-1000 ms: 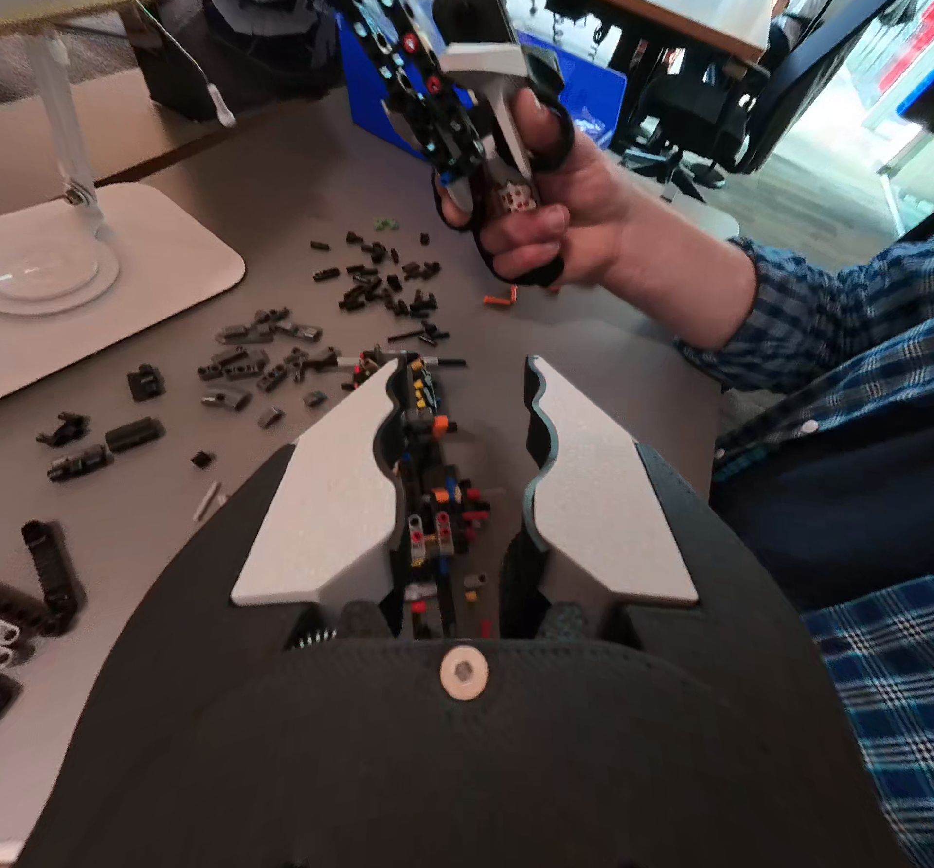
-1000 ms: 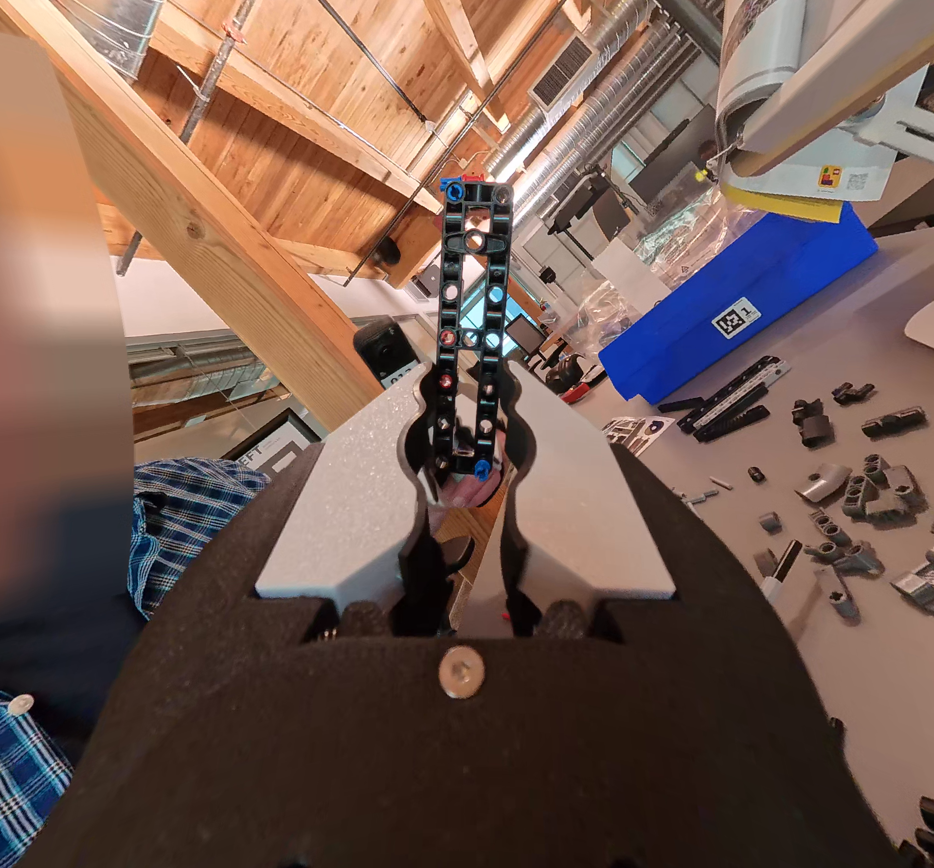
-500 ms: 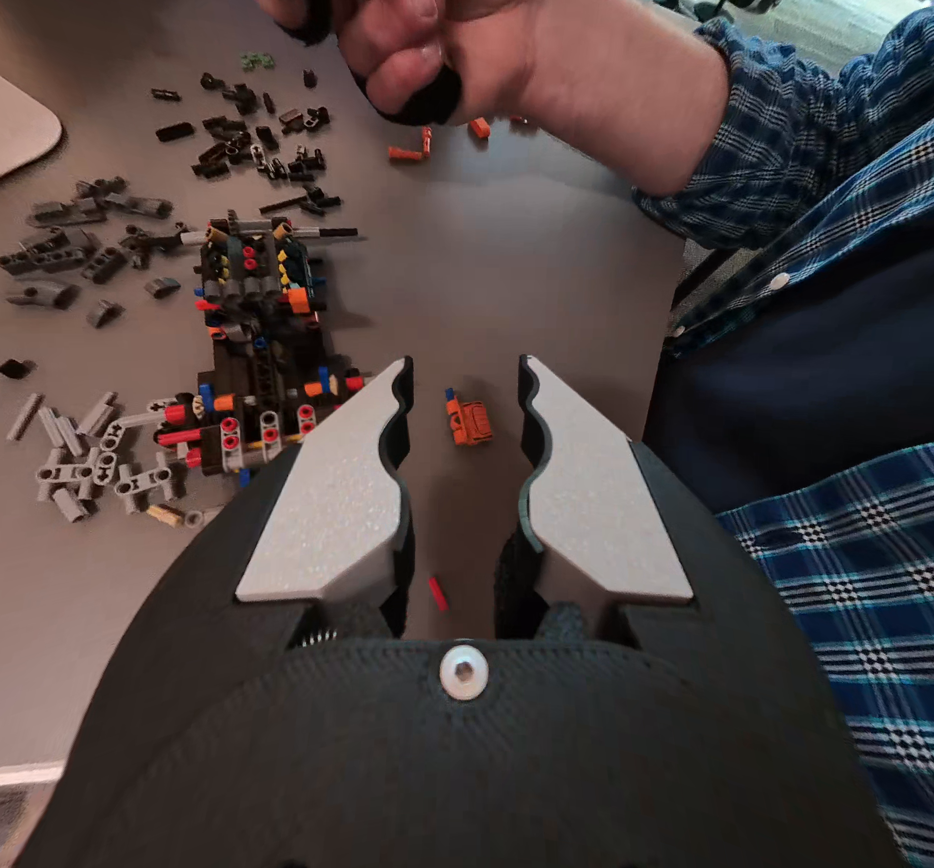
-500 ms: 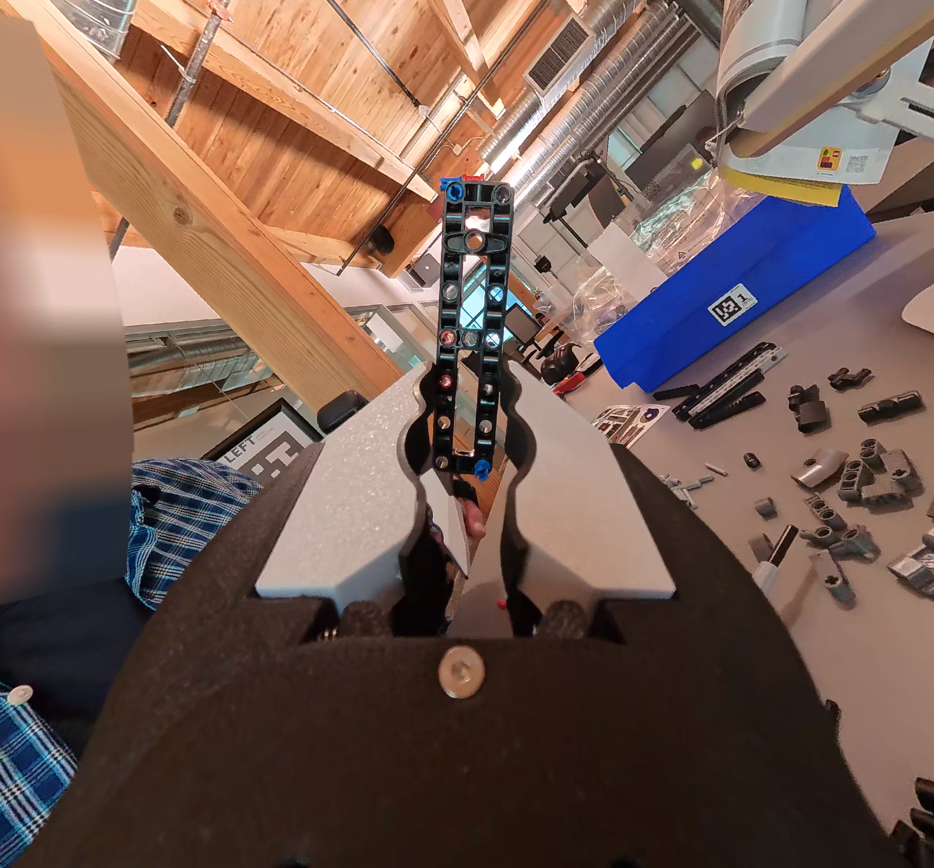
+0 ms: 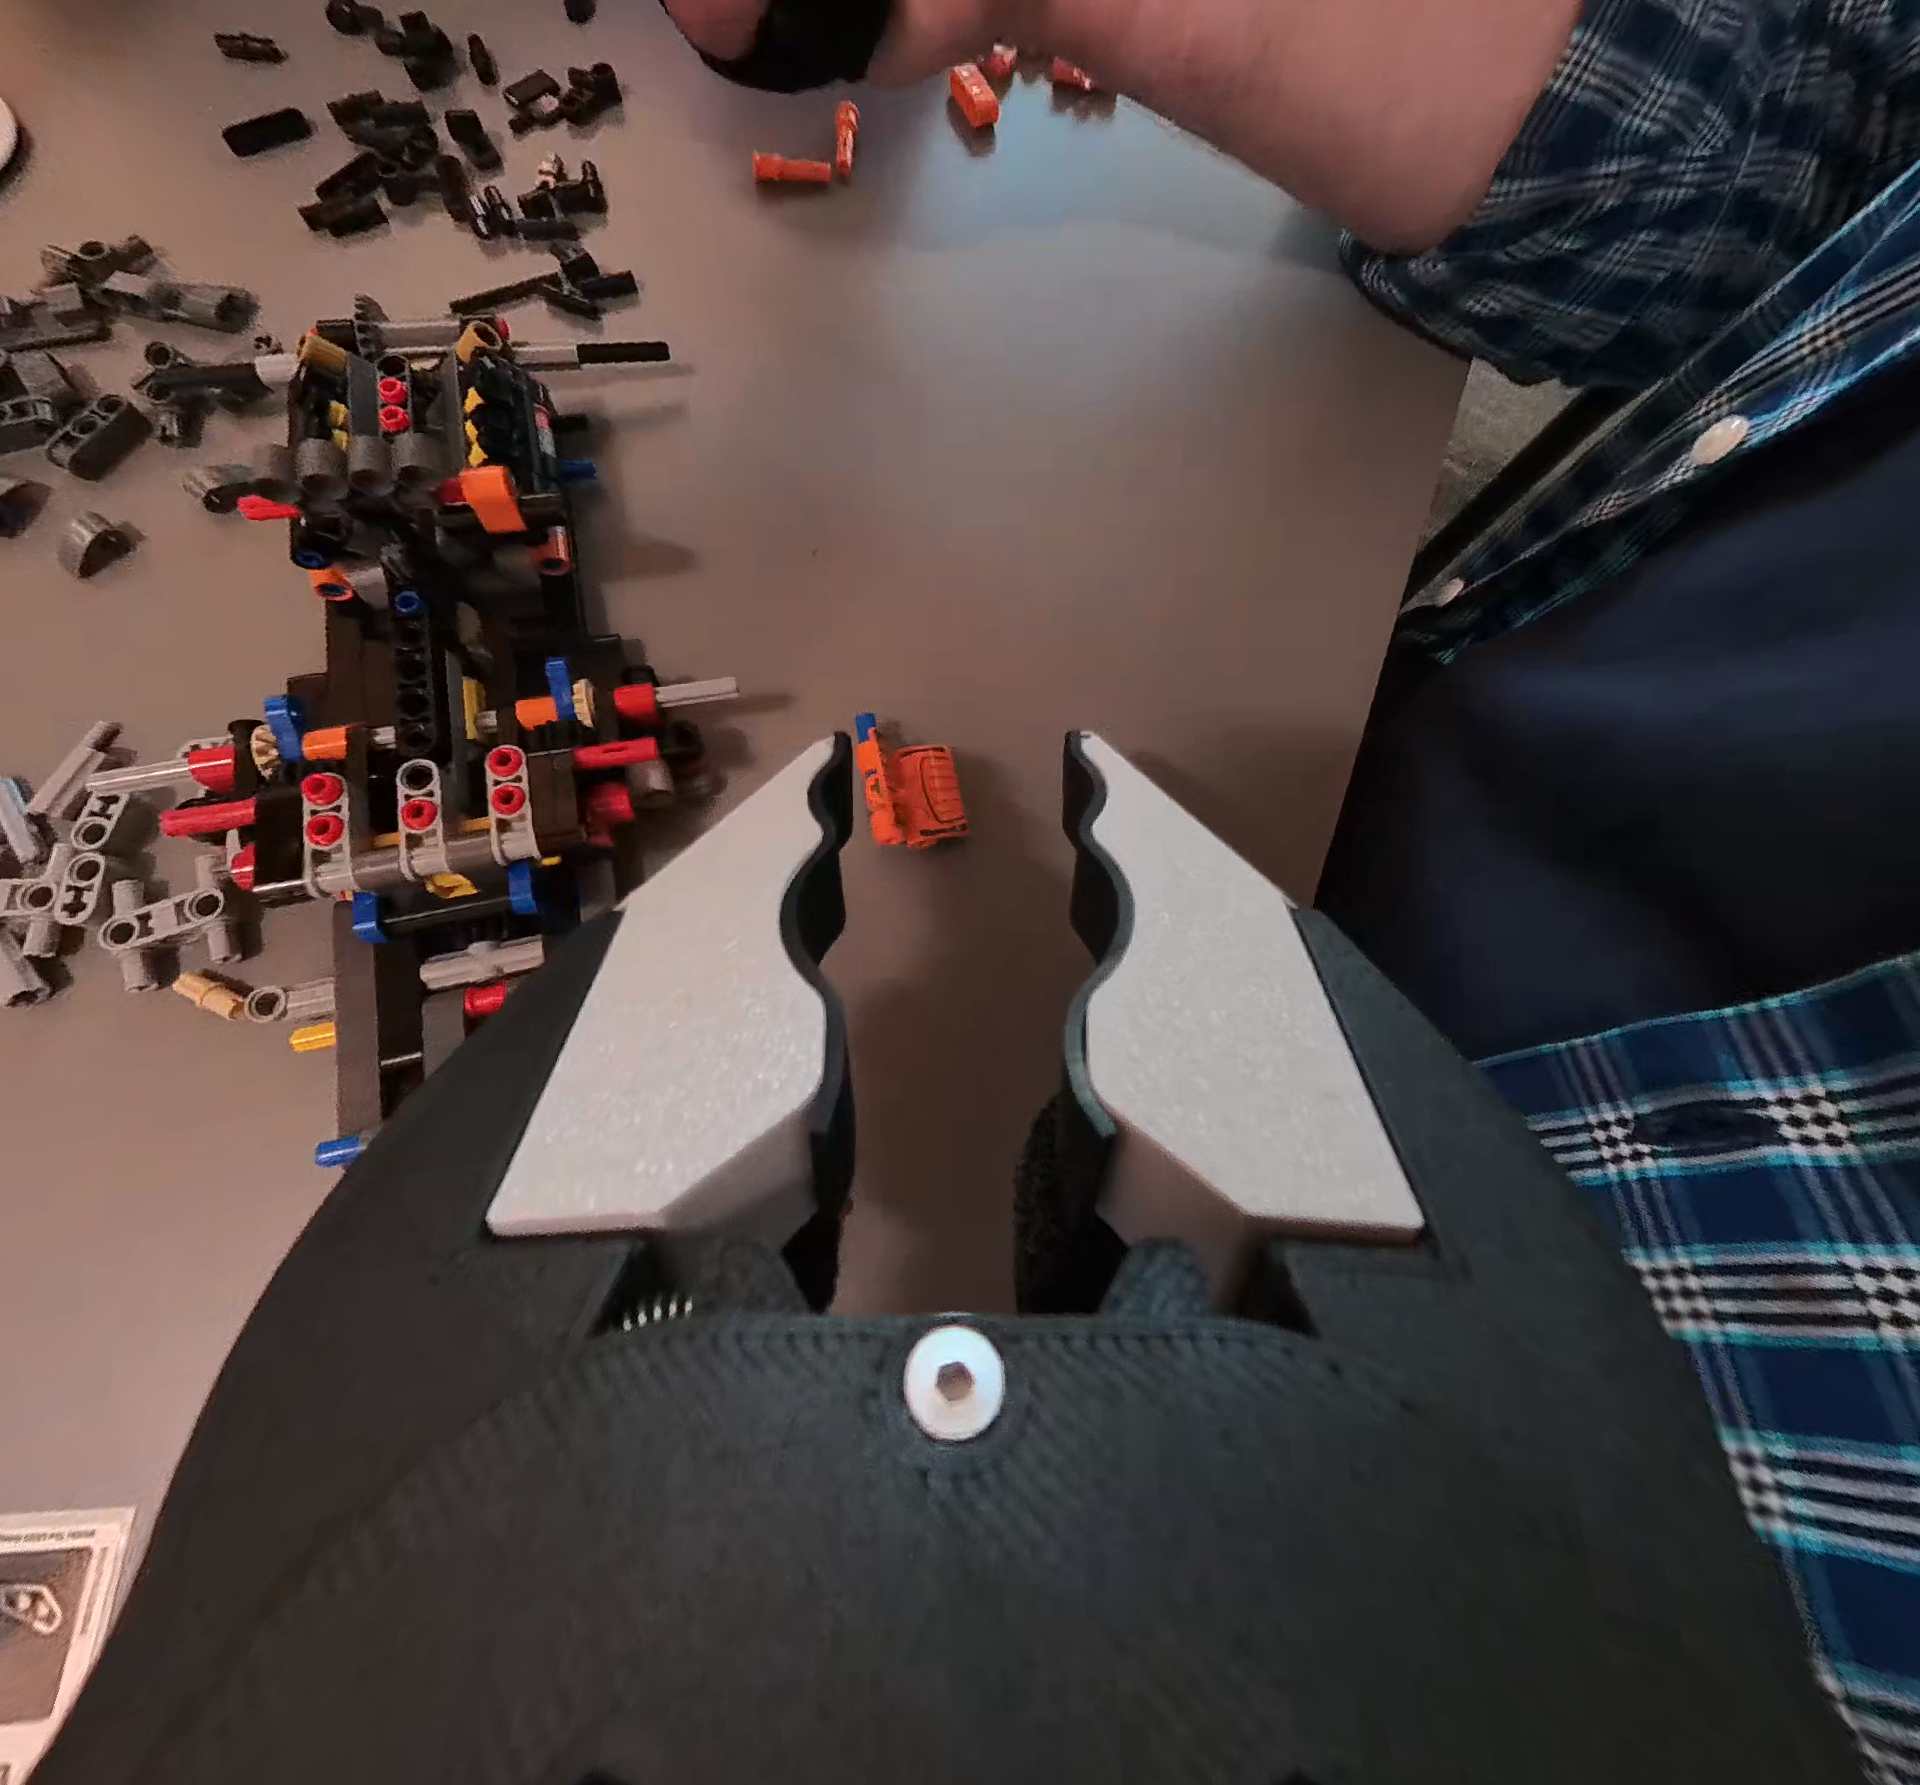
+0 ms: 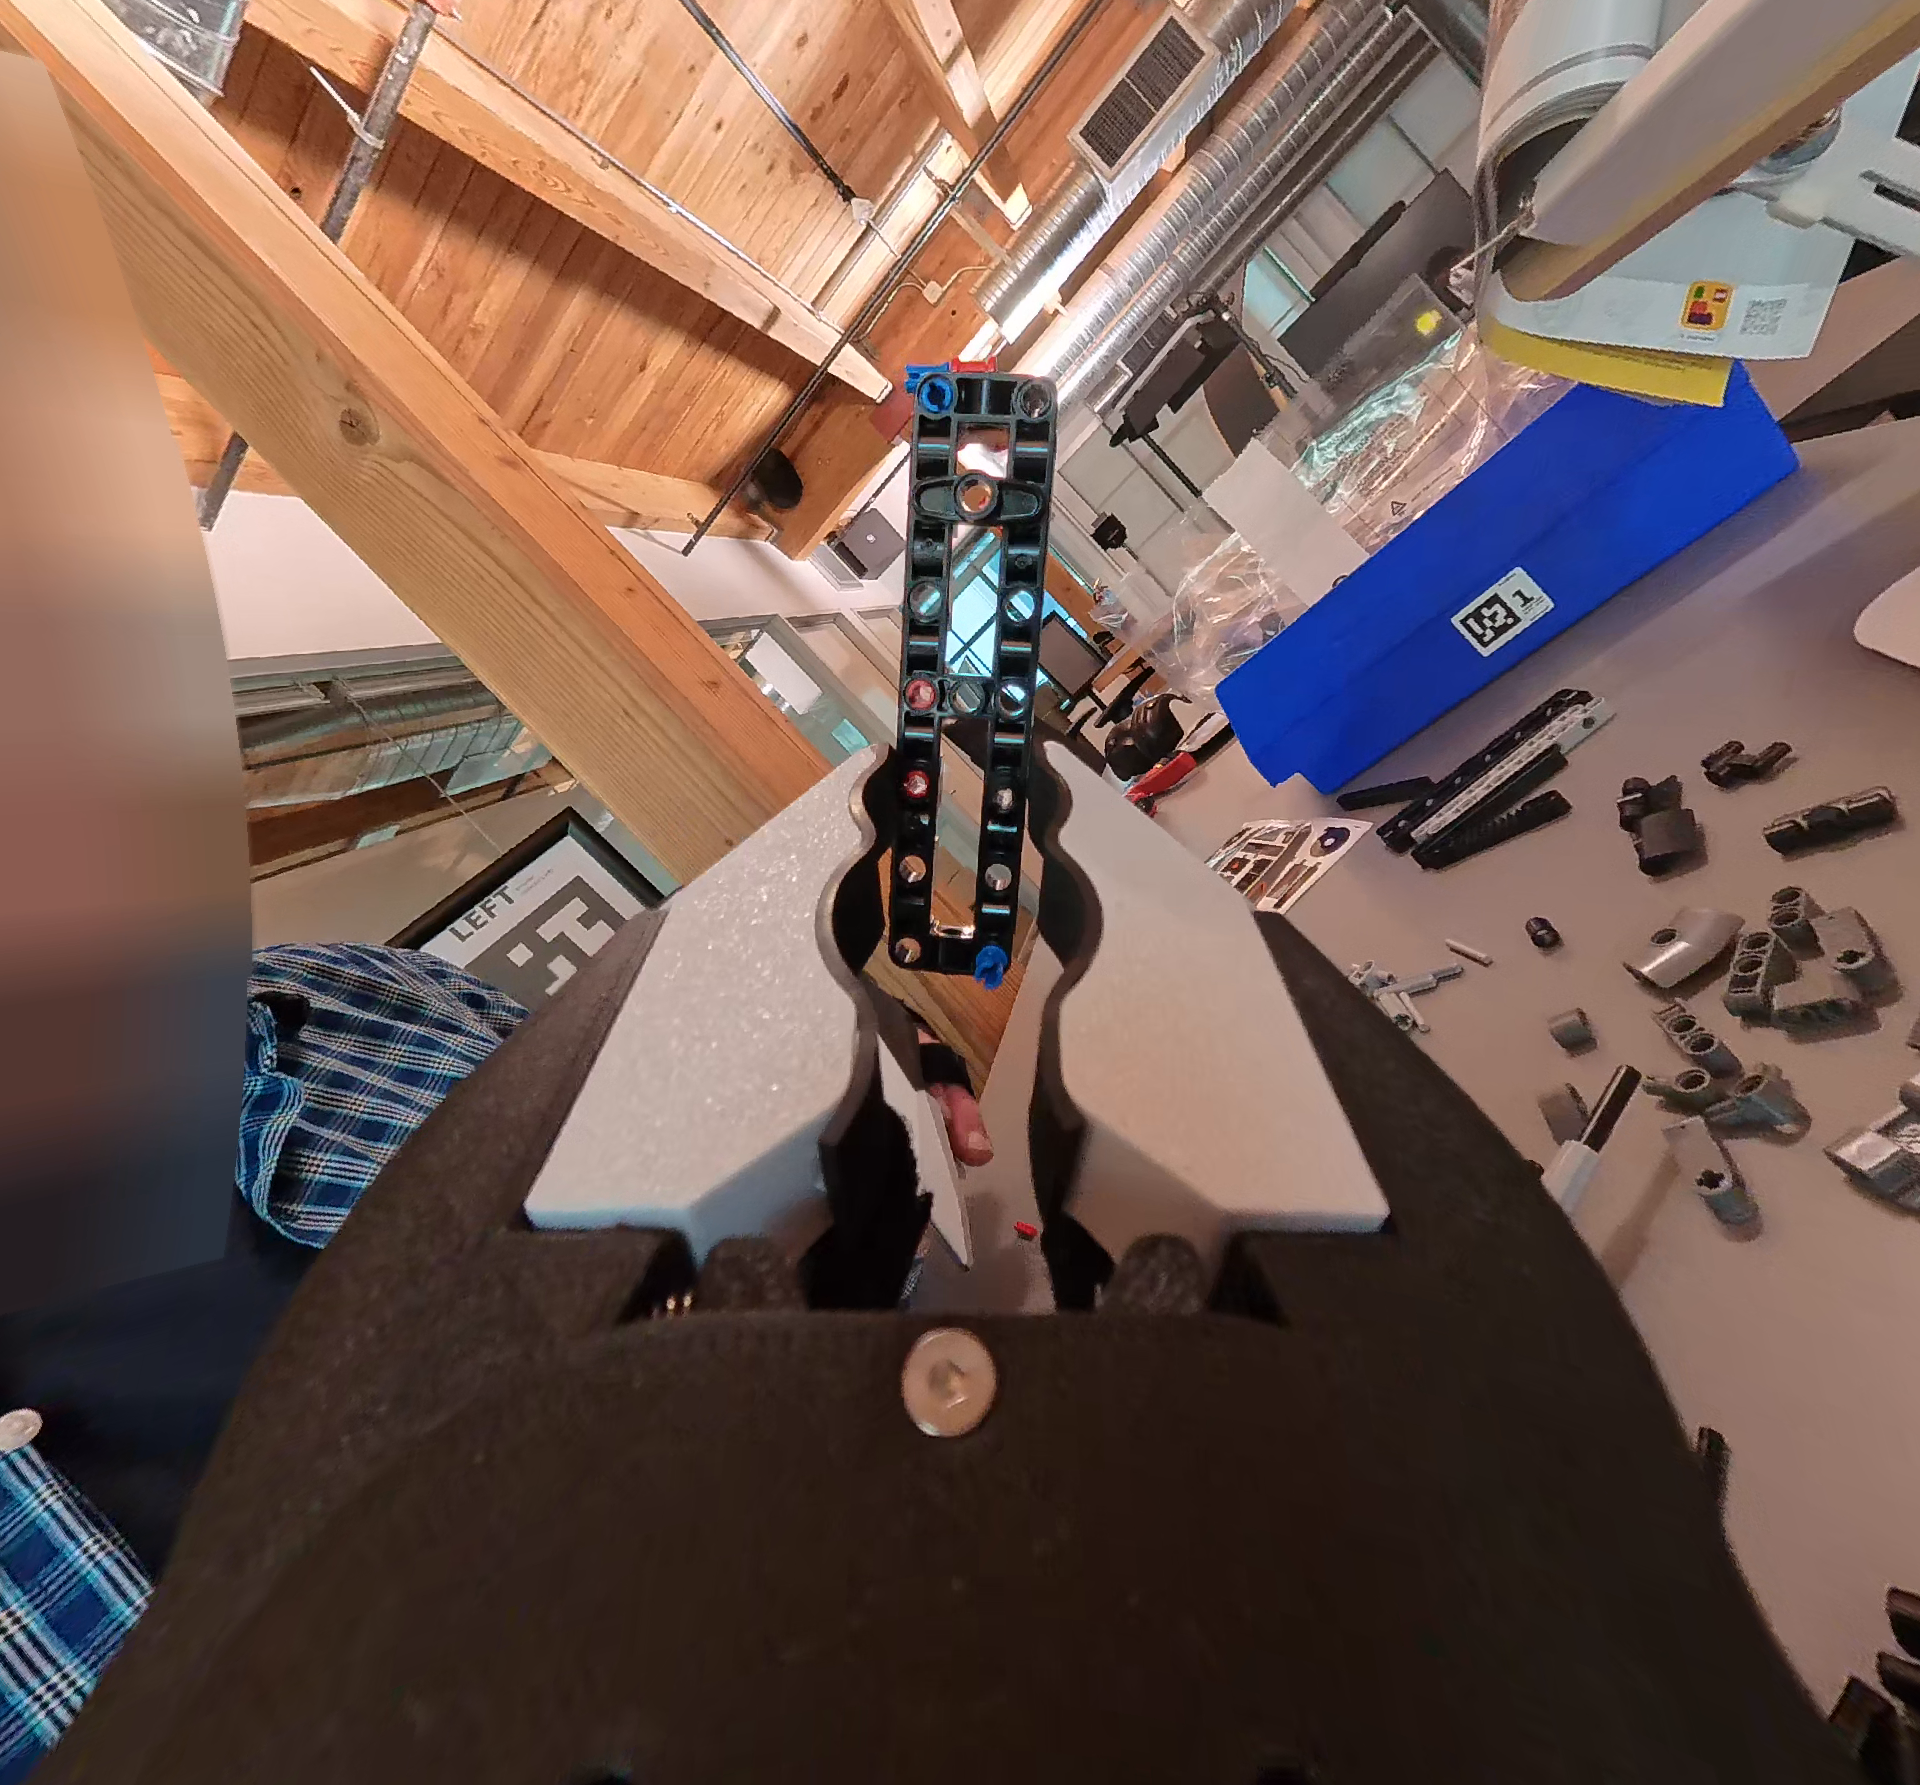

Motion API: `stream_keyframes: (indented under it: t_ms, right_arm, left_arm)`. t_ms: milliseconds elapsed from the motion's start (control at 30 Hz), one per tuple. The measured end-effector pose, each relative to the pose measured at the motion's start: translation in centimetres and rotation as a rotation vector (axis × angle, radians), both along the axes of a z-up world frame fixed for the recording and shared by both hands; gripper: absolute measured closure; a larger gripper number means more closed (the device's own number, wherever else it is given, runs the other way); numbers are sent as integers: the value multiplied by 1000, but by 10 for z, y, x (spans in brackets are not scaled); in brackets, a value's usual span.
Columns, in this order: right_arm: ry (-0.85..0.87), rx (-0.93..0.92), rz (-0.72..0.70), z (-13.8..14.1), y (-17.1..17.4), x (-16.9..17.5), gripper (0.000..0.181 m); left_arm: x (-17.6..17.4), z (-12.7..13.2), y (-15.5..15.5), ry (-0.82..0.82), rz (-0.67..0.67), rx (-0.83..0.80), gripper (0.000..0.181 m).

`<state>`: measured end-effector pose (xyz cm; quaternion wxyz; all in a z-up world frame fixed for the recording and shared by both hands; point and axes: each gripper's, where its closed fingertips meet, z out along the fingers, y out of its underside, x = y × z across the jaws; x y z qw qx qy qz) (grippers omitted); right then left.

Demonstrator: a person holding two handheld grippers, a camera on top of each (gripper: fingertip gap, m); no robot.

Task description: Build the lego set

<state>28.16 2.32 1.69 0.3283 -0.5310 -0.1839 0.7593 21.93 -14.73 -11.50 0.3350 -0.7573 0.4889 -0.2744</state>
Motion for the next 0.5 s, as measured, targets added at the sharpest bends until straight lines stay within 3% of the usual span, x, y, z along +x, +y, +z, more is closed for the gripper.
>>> stream_keyframes:
  t_ms: [300,500]
  right_arm:
    - [-18,2,9,-4,-2,-5,160]
    - [-16,1,11,-4,-3,-5,159]
  left_arm:
    - [3,-15,6,84,23,54,147]
    - [-1,-30,12,105,87,-8,155]
